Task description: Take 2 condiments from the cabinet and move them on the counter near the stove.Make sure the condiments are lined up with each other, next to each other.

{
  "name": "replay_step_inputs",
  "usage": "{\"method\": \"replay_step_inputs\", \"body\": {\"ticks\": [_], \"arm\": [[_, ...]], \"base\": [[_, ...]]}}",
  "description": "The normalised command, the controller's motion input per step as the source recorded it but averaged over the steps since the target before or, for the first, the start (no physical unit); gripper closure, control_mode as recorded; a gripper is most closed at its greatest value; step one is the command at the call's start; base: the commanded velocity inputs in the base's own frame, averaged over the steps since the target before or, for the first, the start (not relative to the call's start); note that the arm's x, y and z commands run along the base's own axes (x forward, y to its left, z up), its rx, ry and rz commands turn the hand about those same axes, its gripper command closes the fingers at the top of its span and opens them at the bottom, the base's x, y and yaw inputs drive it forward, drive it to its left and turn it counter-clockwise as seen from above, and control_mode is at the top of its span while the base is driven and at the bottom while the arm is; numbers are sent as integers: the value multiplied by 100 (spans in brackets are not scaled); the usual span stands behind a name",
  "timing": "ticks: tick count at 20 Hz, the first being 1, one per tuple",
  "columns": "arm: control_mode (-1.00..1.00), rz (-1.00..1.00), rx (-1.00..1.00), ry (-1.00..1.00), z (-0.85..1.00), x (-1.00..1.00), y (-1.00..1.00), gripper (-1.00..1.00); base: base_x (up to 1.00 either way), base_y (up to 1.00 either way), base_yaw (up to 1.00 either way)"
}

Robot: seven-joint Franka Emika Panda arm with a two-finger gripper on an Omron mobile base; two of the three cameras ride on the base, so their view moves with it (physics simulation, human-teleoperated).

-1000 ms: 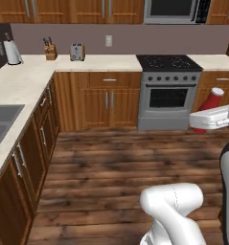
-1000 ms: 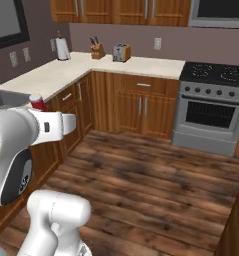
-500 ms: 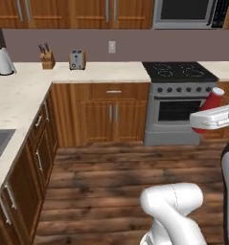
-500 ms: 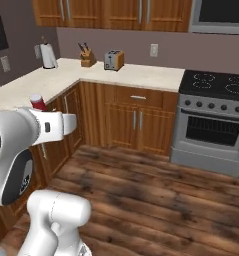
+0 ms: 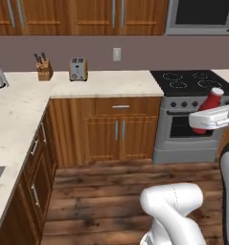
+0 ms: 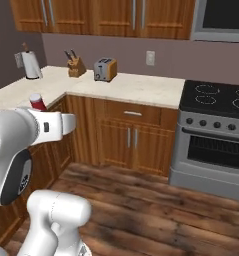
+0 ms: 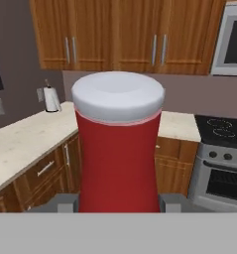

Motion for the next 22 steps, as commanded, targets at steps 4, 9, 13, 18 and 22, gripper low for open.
{"method": "replay_step_inputs", "body": {"ticks": [4, 9, 13, 18, 22], "arm": [[100, 0, 0, 0, 0, 0, 0, 100], [100, 0, 0, 0, 0, 0, 0, 100], [100, 0, 0, 0, 0, 0, 0, 100], [100, 0, 0, 0, 0, 0, 0, 100], [100, 0, 0, 0, 0, 0, 0, 100]], "base": [[100, 3, -8], [100, 0, -11], [100, 5, -10], [94, 7, -10], [75, 5, -12]]}}
